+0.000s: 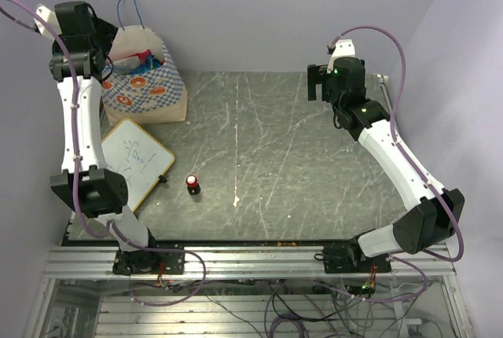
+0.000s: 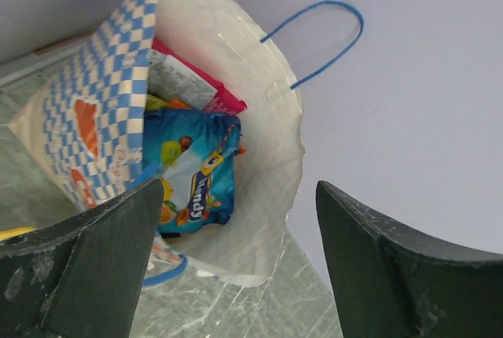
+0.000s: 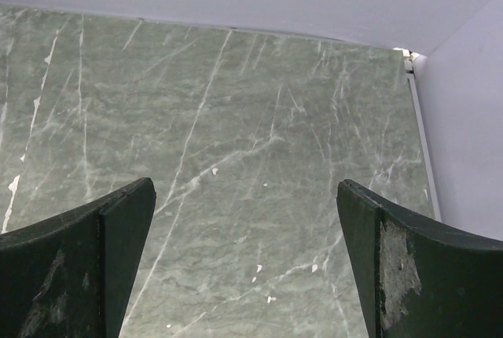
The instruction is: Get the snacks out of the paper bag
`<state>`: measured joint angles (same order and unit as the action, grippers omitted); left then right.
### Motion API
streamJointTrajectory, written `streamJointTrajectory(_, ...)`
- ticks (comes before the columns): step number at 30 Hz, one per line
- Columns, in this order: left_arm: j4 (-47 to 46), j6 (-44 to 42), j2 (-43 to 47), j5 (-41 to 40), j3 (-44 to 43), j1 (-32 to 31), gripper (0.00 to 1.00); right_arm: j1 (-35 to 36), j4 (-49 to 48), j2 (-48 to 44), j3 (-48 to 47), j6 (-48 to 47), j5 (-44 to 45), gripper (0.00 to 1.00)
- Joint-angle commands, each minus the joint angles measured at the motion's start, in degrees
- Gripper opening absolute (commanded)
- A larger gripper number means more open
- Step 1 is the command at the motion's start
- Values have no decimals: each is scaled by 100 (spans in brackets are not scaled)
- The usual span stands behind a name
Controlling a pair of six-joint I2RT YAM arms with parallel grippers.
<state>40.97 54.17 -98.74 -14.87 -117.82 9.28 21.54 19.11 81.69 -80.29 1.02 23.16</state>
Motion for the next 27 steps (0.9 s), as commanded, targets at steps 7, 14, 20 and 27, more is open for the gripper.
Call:
streamJointTrajectory(7,349,608,677,-424,618,115,88,-44,-198,79,-82,-135,-2,100)
streamJointTrajectory(14,190,887,296,-115,478,160,80,-44,-202,79,-52,-269,105,100)
streamJointTrajectory(20,55,1234,104,250,556,174,65,-45,-211,114,-51,-297,31,100)
streamJointTrajectory(27,-385,1418,153,730,922,178,42,-45,-194,136,-57,-235,-147,100)
